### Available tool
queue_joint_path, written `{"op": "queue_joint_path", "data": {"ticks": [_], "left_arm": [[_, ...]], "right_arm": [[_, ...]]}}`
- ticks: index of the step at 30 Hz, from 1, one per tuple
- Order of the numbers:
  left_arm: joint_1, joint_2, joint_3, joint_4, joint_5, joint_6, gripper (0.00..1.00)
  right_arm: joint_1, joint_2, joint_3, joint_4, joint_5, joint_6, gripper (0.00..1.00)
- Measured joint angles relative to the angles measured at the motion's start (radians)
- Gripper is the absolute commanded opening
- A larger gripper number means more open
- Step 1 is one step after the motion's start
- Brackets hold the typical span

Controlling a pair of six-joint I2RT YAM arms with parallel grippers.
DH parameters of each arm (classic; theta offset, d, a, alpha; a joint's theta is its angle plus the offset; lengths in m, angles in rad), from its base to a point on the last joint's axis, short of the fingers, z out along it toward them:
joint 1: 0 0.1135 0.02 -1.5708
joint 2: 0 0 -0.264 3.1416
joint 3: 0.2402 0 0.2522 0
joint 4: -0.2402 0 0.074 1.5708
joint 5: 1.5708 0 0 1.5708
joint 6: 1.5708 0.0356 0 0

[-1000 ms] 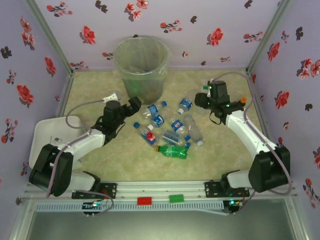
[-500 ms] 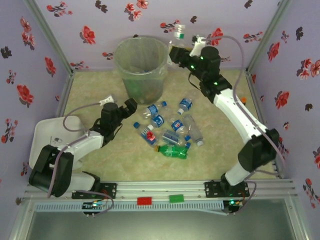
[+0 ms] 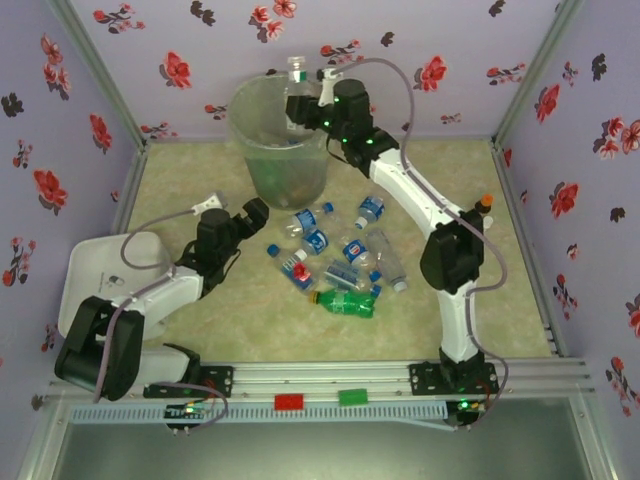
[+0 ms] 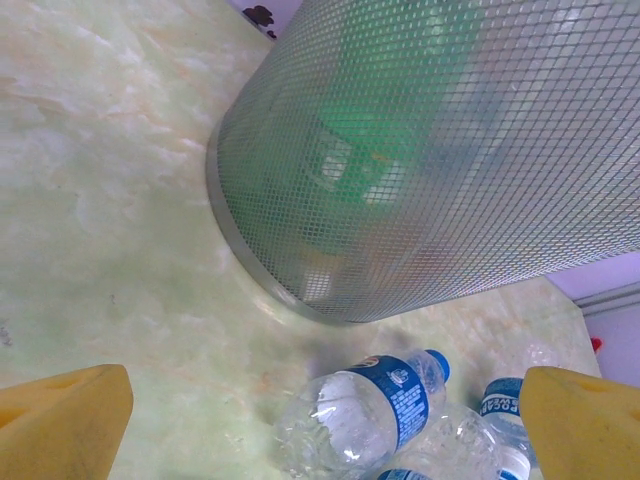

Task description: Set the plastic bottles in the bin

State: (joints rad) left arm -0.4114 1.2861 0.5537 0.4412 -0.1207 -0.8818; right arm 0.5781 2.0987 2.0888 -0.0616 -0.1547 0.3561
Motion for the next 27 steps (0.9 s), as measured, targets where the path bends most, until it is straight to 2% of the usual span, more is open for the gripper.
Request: {"op": "queue_joint_path", "data": {"ticks": [3, 7, 11, 20, 27], "left_arm": [[0.008, -0.017, -0.006, -0.005, 0.0, 0.0, 1.0], [0.011, -0.031, -0.007, -0.006, 0.0, 0.0, 1.0], [0.011, -0.031, -0.007, -0.006, 0.0, -0.003, 1.0], [0.011, -0.043, -0.007, -0.028, 0.003, 0.023, 1.0], [-0.005, -0.058, -0.007, -0.1, 0.02, 0.059, 1.0]], "right_arm": [[0.026, 0.046, 0.064, -0.057, 0.017, -0.041, 0.56], [0.049, 0.098, 0.14, -0.117, 0.032, -0.087, 0.84], [0.053, 0.123, 0.187, -0.143, 0.047, -0.102, 0.99], [0.052, 0.092, 0.192, -0.154, 0.054, -0.119, 1.0], [0.052, -0.138, -0.082, -0.111, 0.1, -0.122, 1.0]]}}
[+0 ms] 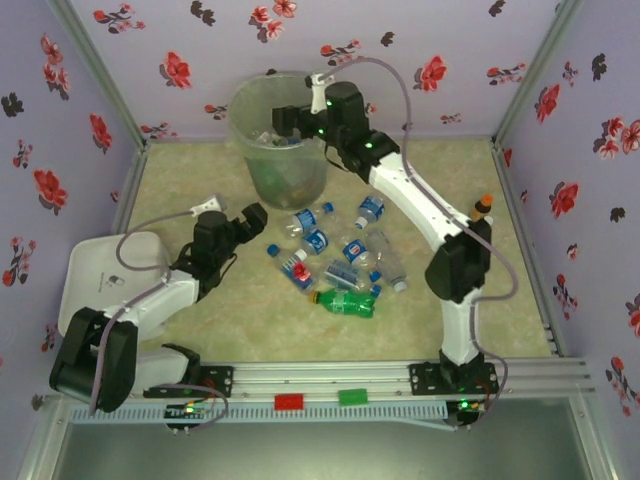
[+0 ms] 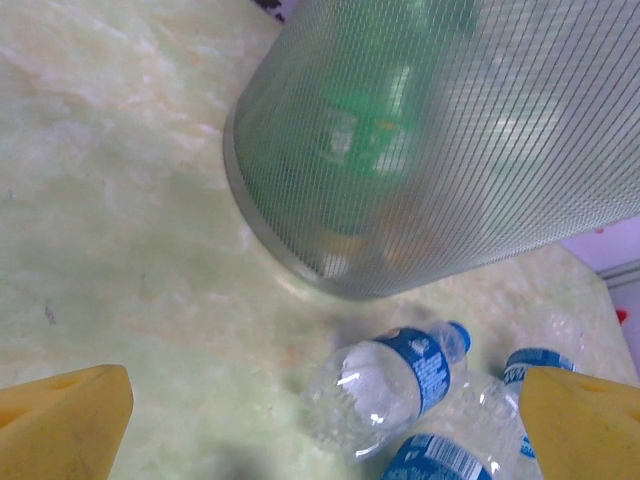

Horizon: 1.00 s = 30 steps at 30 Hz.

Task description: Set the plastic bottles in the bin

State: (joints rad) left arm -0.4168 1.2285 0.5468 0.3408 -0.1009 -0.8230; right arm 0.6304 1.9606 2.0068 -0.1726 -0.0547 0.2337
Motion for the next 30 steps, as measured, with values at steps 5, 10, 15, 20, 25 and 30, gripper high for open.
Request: {"op": "queue_joint_path", "data": {"ticks": [5, 10, 15, 20, 25, 30], "left_arm": [[-0.076, -0.009, 0.002, -0.067, -0.004, 0.013, 1.0], [-0.183, -0.009, 0.018, -0.143, -0.023, 0.013, 1.0], [-0.271, -0.005, 0.033, -0.205, -0.056, -0.016, 1.0], [-0.342, 0.018, 0.041, -0.268, -0.084, -0.072, 1.0], [-0.382, 0.083, 0.077, -0.321, -0.092, -0.126, 1.0], [-0.397, 0.156, 0.126, -0.367, -0.098, -0.164, 1.0]], "right_arm": [[0.0, -0.239, -0.291, 0.073, 0.08, -0.013, 1.0], [0.0, -0.422, -0.557, 0.122, 0.177, -0.015, 1.0], [0.0, -0.496, -0.768, 0.127, 0.262, 0.006, 1.0], [0.0, -0.501, -0.878, 0.076, 0.337, 0.032, 1.0], [0.0, -0.502, -0.895, 0.032, 0.403, 0.04, 1.0], [0.0, -0.502, -0.895, 0.033, 0.444, 0.04, 1.0]]}}
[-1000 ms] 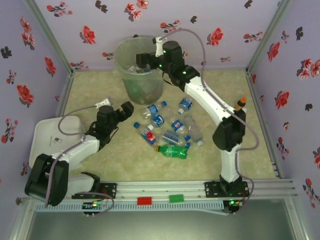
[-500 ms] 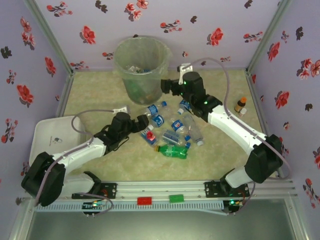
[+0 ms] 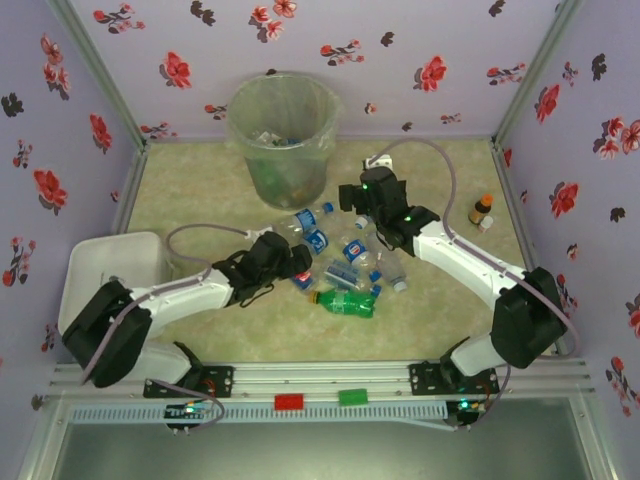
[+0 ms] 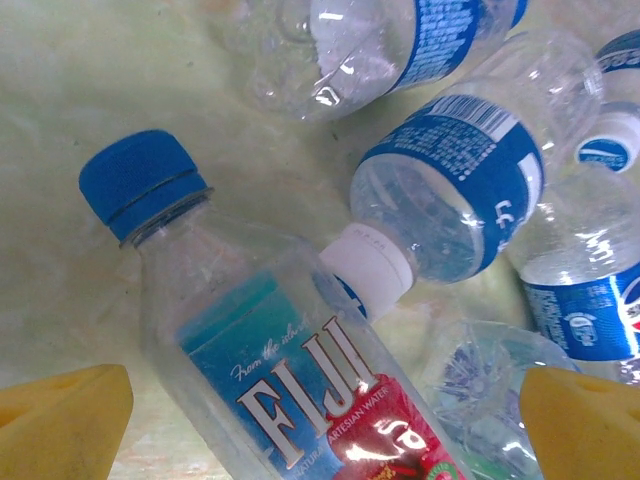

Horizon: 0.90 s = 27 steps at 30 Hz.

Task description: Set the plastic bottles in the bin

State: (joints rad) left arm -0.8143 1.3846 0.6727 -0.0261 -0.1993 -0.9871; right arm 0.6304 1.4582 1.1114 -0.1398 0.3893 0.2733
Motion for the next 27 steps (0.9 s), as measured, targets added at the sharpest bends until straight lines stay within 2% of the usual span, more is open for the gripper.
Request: {"op": "queue_joint_path", "data": {"ticks": [12, 27], "left_arm": [[-0.001, 0.109, 0.074, -0.144, -0.011, -0.029, 1.0], [0.04, 0.066, 0.064, -0.244, -0.052, -0.028, 0.96]], "right_arm": [[0.0, 0.0, -0.01, 0.001, 0.035, 0.0, 1.0], [0.0, 0.018, -0.019, 0.002, 0.05, 0.0, 1.0]]}}
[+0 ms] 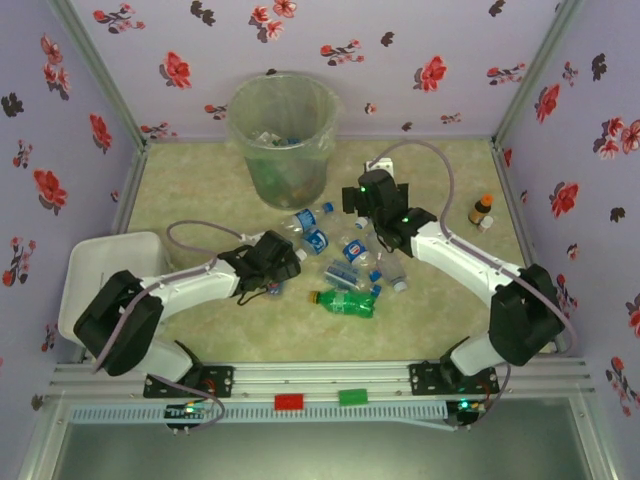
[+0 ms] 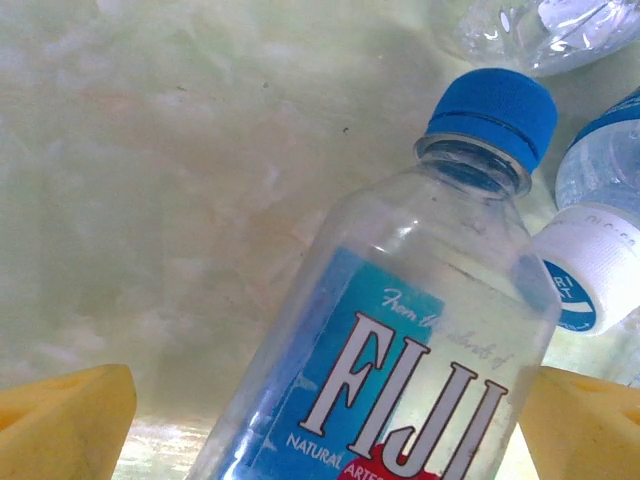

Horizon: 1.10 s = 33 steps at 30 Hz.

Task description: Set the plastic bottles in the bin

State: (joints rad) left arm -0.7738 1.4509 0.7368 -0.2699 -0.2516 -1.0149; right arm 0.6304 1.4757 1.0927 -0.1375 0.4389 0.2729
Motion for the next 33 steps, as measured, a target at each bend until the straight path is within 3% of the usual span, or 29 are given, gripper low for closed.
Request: {"op": "queue_joint_path", "data": {"ticks": [12, 24, 33], "left_arm": [[0.0, 0.061, 0.004, 0.022, 0.005, 0.059, 0.86], [0.005, 0.106, 0.028, 0.008, 0.013, 0.095, 0.61], [0.075, -0.022, -0.015, 0.027, -0.015, 0.095, 0.51]], "right_arm": [[0.0, 0.001, 0.0, -0.002, 0.008, 0.0, 1.0], [0.0, -0.002, 0.0, -0.002, 0.015, 0.0, 1.0], [0.0, -0.005, 0.0, -0.002, 0.018, 0.0, 1.0]]}}
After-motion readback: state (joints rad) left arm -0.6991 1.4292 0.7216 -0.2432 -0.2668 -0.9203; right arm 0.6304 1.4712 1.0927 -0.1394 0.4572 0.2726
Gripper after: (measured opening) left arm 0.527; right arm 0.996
